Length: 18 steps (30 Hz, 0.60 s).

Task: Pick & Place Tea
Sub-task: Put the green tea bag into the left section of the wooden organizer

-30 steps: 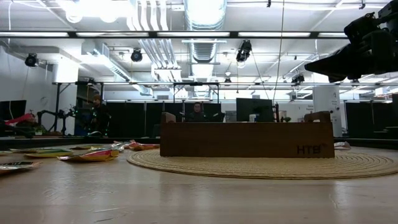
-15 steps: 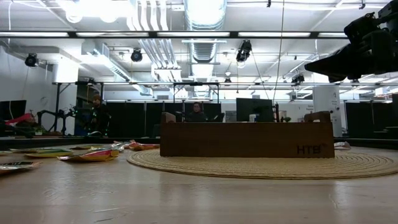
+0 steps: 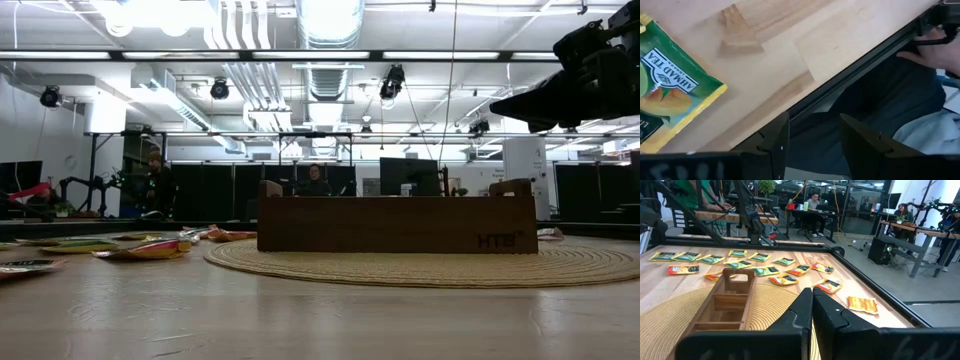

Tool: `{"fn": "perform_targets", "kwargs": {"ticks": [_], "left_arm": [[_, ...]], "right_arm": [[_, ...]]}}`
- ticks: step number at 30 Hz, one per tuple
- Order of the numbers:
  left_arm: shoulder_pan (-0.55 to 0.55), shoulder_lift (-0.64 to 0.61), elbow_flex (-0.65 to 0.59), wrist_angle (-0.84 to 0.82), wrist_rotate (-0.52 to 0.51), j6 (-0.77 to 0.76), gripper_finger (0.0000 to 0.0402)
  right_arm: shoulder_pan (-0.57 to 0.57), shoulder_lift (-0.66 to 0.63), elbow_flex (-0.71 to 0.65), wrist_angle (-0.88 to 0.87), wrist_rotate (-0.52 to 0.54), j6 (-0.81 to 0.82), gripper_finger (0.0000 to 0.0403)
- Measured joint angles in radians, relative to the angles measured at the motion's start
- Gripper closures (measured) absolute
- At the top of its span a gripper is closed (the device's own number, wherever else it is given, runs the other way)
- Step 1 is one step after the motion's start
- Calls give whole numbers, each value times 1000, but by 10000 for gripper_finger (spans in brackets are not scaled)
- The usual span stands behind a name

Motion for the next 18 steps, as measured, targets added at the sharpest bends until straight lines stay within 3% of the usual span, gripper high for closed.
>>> {"fn": "perform_targets", "kwargs": {"ticks": [10,18], "left_arm": [[4,-1,0,-59,25,-59,239],[11,-3,0,-128,121,-98,239]], "right_arm": [[0,0,0,0,0,0,394],[0,0,0,0,0,0,394]]}}
